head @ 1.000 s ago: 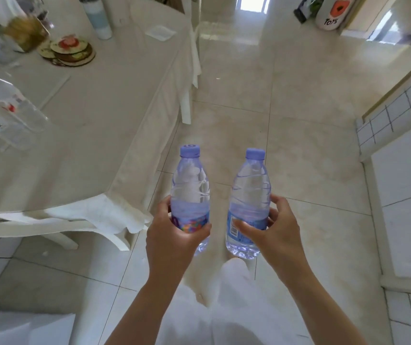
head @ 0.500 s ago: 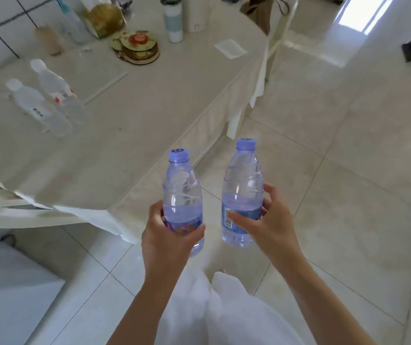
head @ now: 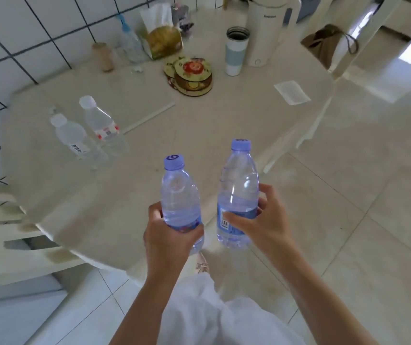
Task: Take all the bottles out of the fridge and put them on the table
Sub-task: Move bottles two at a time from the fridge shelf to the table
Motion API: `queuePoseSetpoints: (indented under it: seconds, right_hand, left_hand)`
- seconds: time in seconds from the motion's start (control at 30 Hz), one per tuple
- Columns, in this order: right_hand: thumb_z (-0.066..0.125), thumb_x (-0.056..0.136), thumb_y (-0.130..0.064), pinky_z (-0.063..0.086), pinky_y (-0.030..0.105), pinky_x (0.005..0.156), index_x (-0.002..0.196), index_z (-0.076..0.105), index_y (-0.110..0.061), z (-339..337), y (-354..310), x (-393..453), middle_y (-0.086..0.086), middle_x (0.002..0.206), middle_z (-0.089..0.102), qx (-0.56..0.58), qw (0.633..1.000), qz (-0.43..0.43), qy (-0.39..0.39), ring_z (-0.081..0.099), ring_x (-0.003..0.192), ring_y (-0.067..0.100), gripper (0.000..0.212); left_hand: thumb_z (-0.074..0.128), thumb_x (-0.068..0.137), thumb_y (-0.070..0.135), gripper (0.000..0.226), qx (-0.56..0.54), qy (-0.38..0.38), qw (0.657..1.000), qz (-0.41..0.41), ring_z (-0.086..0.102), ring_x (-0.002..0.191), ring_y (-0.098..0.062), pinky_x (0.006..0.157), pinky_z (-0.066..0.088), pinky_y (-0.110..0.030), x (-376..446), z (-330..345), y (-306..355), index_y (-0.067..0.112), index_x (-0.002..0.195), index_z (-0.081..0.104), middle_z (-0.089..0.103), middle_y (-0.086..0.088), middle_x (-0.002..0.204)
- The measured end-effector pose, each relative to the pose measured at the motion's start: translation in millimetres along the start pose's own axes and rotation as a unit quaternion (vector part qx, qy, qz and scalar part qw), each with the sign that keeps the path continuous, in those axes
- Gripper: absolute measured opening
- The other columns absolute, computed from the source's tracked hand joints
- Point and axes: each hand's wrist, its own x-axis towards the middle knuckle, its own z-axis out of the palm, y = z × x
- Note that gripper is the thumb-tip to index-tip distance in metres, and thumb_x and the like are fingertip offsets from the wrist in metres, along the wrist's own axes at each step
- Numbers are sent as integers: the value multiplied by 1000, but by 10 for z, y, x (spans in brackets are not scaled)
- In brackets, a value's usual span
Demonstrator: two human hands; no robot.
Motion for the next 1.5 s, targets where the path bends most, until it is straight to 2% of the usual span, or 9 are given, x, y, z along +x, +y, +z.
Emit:
queuePoseSetpoints:
  seconds: [0.2, 0.37, 0.6, 0.73, 0.93, 1.07, 1.17, 1.3, 1.5]
  right_hand:
    - [87, 54, -16, 56, 50, 82, 113, 49, -28, 347, -372, 708, -6, 98, 71, -1, 1000, -19, -24, 71, 88, 18, 71]
    - [87, 47, -23, 58, 39, 77, 102, 47, -41, 603, -593, 1267, -20, 94, 63, -23, 998, -32, -43, 66, 83, 2, 70]
    - [87, 56, -14, 51, 14, 58, 106, 48, -34, 957, -721, 2113, -17, 92, 61, -44, 990, -51, -121, 63, 75, -3, 66]
    - [84, 52, -15, 51, 24, 57, 90, 53, -32, 1198, -812, 2653, -7, 81, 64, -71, 981, -70, -166, 63, 69, 12, 52]
    - [74, 54, -6, 36, 30, 47, 90, 38, -24, 1568, -1026, 3248, 22, 77, 51, -96, 961, -120, -228, 41, 62, 6, 54]
    - [78, 53, -20, 48, 37, 45, 88, 43, -39, 1811, -1027, 3569, 3, 80, 59, -122, 956, -147, -224, 50, 53, 19, 53]
    - [81, 52, -24, 43, 23, 47, 84, 49, -37, 1957, -944, 3761, -11, 71, 59, -137, 947, -142, -254, 54, 57, 5, 47]
    - [85, 52, -32, 45, 10, 55, 94, 41, -53, 2107, -877, 3877, -24, 91, 59, -125, 946, -134, -268, 61, 76, -4, 65]
    - [88, 54, -30, 51, 16, 64, 104, 44, -45, 2144, -760, 3995, -26, 98, 60, -123, 941, -144, -281, 63, 85, -1, 68]
  left_hand:
    - [92, 49, 27, 62, -27, 35, 999, -1, 56, 74, 17, 55, 38, 0, 855, 24, 191, 24, 92, 47, 60, 18, 77]
    - [91, 47, 28, 63, -30, 76, 996, -22, 54, 73, 20, 56, 37, 1, 1405, 49, 274, 27, 90, 45, 58, 21, 75]
    - [91, 48, 32, 65, -27, 120, 990, -70, 61, 74, -13, 60, 42, -21, 2059, 269, 315, 25, 95, 47, 62, 15, 81]
    - [89, 50, 37, 64, -5, 154, 981, -117, 63, 75, -21, 61, 46, -30, 2465, 462, 344, 27, 96, 45, 62, 16, 78]
    - [87, 52, 43, 66, 11, 221, 959, -179, 65, 79, -28, 63, 41, -32, 2998, 745, 351, 26, 98, 43, 62, 11, 79]
    - [89, 55, 35, 67, -6, 270, 942, -200, 64, 78, -30, 63, 37, -31, 3268, 888, 292, 26, 100, 40, 63, 5, 82]
    - [90, 56, 32, 68, -30, 302, 929, -213, 58, 74, -21, 59, 34, -23, 3376, 947, 221, 32, 99, 38, 60, 17, 81]
    - [90, 58, 30, 68, -44, 324, 920, -216, 55, 72, -13, 59, 36, -3, 3444, 979, 125, 37, 98, 35, 55, 25, 80]
    - [88, 60, 29, 61, -47, 327, 918, -219, 64, 82, -17, 66, 41, -21, 3522, 1025, -22, 28, 102, 46, 65, 10, 93]
